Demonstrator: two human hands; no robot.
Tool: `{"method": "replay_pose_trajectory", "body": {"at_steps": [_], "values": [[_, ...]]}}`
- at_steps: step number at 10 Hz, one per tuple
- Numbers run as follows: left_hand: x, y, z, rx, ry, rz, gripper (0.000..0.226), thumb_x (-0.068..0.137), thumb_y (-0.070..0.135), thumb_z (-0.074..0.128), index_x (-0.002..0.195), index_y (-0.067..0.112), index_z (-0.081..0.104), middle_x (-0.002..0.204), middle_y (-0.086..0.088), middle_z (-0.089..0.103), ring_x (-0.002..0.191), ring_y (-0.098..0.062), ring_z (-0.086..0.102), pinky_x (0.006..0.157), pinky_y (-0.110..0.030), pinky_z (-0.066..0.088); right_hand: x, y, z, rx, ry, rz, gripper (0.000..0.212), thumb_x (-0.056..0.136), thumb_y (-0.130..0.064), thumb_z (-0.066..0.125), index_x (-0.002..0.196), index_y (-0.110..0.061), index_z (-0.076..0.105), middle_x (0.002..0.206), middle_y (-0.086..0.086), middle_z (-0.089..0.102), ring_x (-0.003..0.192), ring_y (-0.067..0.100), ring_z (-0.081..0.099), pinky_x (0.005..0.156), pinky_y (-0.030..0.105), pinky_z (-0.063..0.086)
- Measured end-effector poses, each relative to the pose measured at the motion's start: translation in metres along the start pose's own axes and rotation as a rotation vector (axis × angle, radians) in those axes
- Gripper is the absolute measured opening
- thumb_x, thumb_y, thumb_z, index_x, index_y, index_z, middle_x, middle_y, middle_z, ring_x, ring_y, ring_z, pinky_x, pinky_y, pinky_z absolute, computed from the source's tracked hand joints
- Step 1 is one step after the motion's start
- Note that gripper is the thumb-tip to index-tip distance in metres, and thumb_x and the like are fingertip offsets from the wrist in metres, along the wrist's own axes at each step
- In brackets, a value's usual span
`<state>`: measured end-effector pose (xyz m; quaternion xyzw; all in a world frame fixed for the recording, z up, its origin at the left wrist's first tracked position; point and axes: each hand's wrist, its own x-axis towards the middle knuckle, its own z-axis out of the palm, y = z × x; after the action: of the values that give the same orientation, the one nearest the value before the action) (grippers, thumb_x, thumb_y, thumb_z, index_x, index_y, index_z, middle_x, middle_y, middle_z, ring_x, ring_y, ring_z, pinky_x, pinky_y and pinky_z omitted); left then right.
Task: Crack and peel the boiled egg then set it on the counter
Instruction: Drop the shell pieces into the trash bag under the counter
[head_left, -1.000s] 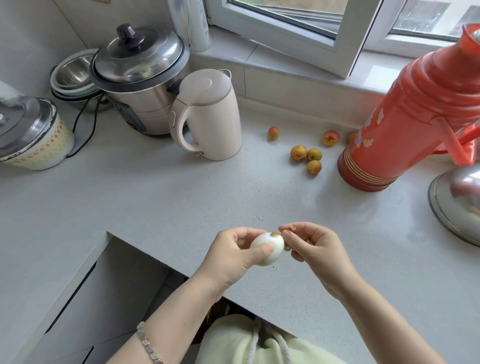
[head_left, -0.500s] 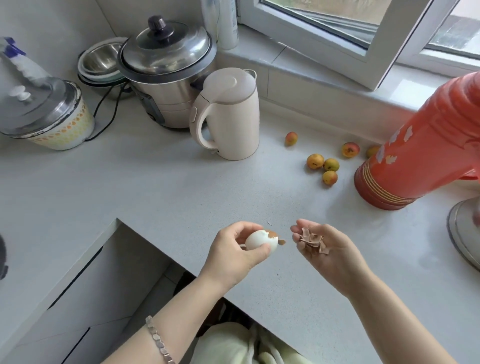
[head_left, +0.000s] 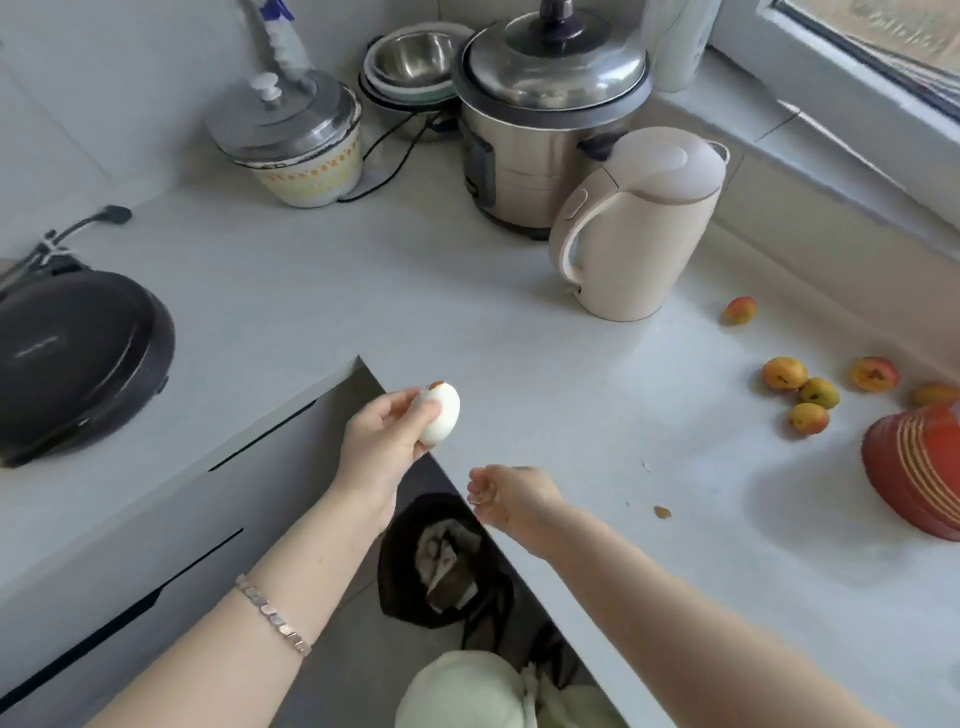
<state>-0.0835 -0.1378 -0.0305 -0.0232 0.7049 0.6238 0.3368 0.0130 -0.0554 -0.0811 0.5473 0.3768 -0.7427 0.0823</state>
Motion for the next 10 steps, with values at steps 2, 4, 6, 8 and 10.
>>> {"method": "replay_pose_trajectory", "body": {"at_steps": [2,4,6,8,10], "values": [[0.005,-0.01,-0.05,-0.039,0.156,-0.02,0.011,0.082,0.01,0.062,0.082,0.021,0.063,0.09,0.003,0.064,0.085,-0.012,0.061,0.074,-0.025,0.052,0.016,0.013,0.058,-0.307,0.015,0.044,0.02,0.091,-0.011,0.038,0.084,-0.003,0.055,0.07,0.005,0.049,0.067,0.02,0.052,0.064,0.028,0.049],[0.008,-0.017,-0.067,-0.065,0.195,-0.046,0.008,0.081,0.013,0.064,0.085,0.02,0.063,0.092,0.002,0.064,0.086,-0.013,0.061,0.072,-0.024,0.052,0.028,0.013,0.077,-0.628,-0.005,-0.058,0.036,0.092,-0.006,0.037,0.126,0.001,0.046,0.134,0.022,0.049,0.123,0.034,0.047,0.1,0.039,0.041],[0.01,-0.015,-0.056,-0.062,0.17,-0.042,0.01,0.08,0.014,0.064,0.089,0.017,0.064,0.09,0.005,0.065,0.086,-0.012,0.061,0.075,-0.025,0.053,0.02,0.009,0.071,-0.959,-0.046,-0.22,0.021,0.085,-0.001,0.052,0.104,0.0,0.062,0.104,0.019,0.069,0.059,0.017,0.059,0.065,0.027,0.056],[0.011,-0.012,-0.042,-0.046,0.118,-0.042,0.023,0.08,0.013,0.063,0.103,0.01,0.063,0.094,0.004,0.064,0.086,-0.01,0.061,0.073,-0.024,0.052,0.01,0.003,0.062,-1.27,-0.024,-0.321,0.026,0.089,-0.03,0.052,0.089,-0.007,0.064,0.086,0.013,0.075,0.074,0.022,0.069,0.078,0.035,0.057],[0.014,-0.008,-0.03,-0.013,0.075,-0.048,0.023,0.081,0.012,0.063,0.104,0.01,0.061,0.095,0.002,0.063,0.086,-0.012,0.061,0.069,-0.022,0.051,0.005,-0.003,0.045,-1.341,-0.266,-0.372,0.042,0.083,0.002,0.043,0.114,-0.018,0.061,0.126,0.002,0.059,0.113,0.021,0.054,0.091,0.028,0.046]]}}
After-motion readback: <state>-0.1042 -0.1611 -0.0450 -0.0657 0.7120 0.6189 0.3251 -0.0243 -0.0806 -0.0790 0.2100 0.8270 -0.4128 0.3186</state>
